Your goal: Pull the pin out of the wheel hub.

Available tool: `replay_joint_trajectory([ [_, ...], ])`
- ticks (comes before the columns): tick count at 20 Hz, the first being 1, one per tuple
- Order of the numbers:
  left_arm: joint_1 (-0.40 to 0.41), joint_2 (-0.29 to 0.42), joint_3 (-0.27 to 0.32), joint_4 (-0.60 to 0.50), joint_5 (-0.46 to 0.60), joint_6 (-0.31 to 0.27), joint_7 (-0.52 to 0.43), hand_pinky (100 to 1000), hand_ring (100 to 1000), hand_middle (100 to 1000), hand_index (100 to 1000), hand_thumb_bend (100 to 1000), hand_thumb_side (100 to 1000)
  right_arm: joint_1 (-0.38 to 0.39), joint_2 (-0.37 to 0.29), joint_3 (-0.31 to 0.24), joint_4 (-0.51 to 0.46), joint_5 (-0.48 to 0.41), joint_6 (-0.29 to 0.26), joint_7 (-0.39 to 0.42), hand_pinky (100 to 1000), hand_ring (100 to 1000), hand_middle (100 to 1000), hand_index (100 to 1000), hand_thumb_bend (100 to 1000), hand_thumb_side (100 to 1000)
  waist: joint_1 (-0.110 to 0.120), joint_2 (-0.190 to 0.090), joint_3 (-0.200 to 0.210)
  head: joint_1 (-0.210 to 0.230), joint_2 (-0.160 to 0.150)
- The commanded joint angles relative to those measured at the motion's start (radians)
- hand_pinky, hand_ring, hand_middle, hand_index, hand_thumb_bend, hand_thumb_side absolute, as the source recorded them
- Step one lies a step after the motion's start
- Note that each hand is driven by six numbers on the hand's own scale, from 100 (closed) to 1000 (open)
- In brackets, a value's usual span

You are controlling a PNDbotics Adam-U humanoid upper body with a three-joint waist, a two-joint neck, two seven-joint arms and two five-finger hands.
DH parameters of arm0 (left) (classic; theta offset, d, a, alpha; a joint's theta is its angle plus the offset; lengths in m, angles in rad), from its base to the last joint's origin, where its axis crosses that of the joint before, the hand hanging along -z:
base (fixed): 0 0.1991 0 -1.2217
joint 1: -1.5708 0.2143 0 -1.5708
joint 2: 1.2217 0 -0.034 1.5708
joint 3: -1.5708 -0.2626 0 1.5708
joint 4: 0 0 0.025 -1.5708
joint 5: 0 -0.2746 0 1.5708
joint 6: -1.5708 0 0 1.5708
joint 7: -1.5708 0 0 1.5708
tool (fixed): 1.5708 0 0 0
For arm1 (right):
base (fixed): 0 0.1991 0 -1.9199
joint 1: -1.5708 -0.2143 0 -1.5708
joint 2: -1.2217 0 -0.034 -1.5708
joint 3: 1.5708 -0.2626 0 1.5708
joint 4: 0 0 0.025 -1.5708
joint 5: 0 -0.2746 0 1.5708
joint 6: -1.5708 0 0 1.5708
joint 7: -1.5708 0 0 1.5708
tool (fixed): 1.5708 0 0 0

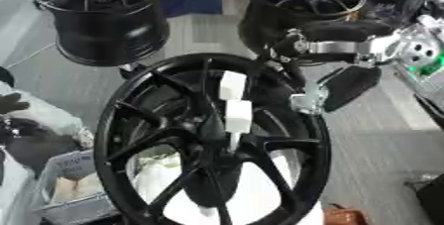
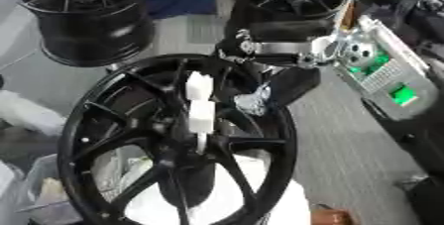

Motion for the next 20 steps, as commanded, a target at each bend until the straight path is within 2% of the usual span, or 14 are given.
replay_joint_trajectory([
  [1, -0.010, 0.015, -0.004, -0.013, -0.006, -0.002, -0.005, 519, 501, 636, 755, 100, 814, -0.024, 0.014, 0.001, 0.028, 0.052, -0.025, 0.005, 414, 361, 731, 840, 170, 641, 0.005, -0.007, 0.001, -0.002, -0.002],
  [8, -0.008, 0.014, -0.005, -0.012, -0.008, -0.001, -0.007, 519, 501, 636, 755, 100, 816, -0.033, 0.037, 0.015, 0.043, 0.086, -0.053, 0.019, 408, 358, 726, 837, 177, 656, 0.003, -0.007, 0.002, -0.002, -0.002],
  [20, -0.007, 0.013, -0.006, -0.012, -0.009, -0.001, -0.009, 520, 501, 637, 755, 100, 818, -0.032, 0.066, 0.033, 0.055, 0.109, -0.063, 0.052, 396, 350, 705, 831, 167, 667, 0.002, -0.006, 0.003, -0.003, -0.002],
])
